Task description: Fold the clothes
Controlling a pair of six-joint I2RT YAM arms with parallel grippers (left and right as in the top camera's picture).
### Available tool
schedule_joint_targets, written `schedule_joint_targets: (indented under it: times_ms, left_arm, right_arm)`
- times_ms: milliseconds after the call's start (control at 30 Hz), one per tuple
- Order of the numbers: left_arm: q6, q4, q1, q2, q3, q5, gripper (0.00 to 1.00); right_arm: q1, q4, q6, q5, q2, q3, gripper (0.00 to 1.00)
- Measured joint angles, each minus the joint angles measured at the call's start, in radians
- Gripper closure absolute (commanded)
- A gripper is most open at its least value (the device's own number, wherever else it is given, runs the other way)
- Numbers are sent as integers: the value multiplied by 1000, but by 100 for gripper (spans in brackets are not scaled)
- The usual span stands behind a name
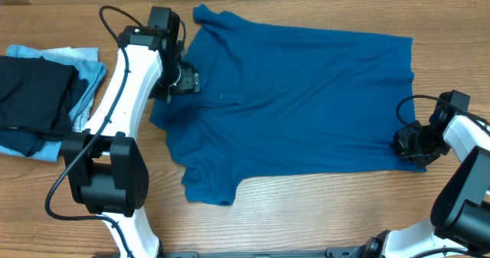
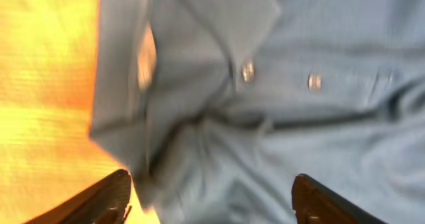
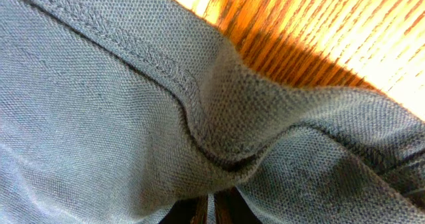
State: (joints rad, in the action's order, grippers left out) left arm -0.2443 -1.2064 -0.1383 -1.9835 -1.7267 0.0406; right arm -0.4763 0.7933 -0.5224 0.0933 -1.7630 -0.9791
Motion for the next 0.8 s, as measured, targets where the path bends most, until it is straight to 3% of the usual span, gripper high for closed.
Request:
schedule_joint_targets:
  times_ms: [133, 333, 533, 800]
  left_arm:
    - [-26, -193, -57, 0, 5, 24, 96]
    - [-37, -330, -198, 0, 42, 34, 96]
    - [-48, -272, -322, 0, 261, 35, 96]
    - [-81, -73, -324, -1, 523, -11, 96]
  right_arm:
    - [-3, -3, 0, 1, -1, 0, 96]
    - [-3, -5, 1, 3, -1, 0, 96]
    - [13, -8, 0, -16, -1, 0, 96]
    - [23, -8, 1, -32, -1, -2, 96]
